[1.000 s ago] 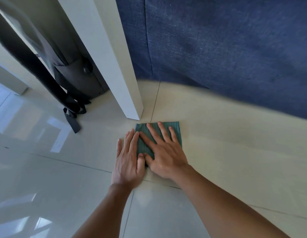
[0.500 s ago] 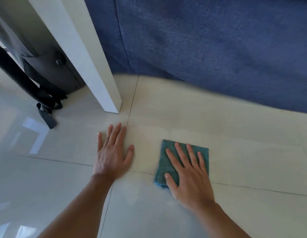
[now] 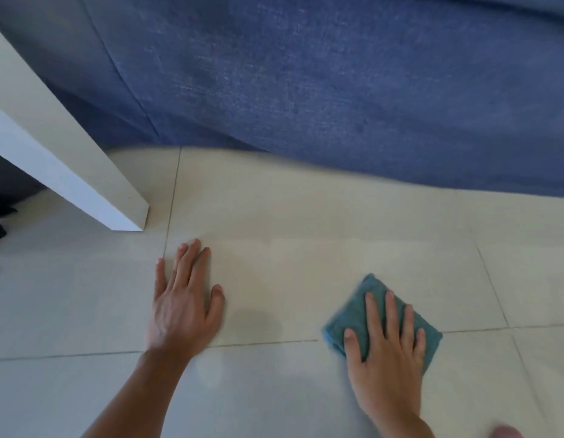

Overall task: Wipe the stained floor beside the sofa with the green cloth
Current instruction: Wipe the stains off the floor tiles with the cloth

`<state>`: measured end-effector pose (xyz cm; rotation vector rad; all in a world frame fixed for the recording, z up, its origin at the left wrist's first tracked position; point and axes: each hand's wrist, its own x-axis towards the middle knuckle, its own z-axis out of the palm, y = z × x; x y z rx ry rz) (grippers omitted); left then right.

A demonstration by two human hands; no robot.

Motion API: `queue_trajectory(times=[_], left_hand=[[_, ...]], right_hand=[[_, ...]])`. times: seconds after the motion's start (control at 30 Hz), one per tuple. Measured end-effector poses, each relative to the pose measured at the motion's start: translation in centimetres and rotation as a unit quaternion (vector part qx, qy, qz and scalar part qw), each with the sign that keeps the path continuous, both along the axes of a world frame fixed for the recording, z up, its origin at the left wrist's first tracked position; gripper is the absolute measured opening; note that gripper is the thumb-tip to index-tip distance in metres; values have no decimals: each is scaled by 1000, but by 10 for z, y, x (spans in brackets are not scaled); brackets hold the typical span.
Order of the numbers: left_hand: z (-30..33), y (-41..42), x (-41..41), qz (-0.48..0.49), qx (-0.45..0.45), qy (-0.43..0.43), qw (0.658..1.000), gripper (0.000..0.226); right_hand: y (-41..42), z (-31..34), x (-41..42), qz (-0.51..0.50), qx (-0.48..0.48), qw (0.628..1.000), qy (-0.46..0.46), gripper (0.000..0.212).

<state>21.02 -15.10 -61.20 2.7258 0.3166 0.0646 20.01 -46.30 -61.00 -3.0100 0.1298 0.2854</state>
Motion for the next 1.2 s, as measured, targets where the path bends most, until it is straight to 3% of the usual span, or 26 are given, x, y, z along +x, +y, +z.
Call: queue_trajectory(times=[0.1,0.2,0.47,0.83,1.0,1.2], left_hand=[[-1,-2,1,-2,1,4,1000,67],[-2,-3,2,-4,-4,8,1000,67],[2,-6,4,-4,-6,12,1000,66],[-1,1,5,-5,-11,11,1000,64],[1,2,5,1,-2,12,1000,65],[5,0,4,4,7,12,1000,64]], right_hand=[[16,0,80,-71,6,997,4,79],[54,-2,153,-63,26,997,25,73],[190,2,211,195,52,978,45,71],[287,8,229,502,56,860,76,67],[275,6,231,517,86,849,70,63],[206,5,227,443,66,893,40,65]])
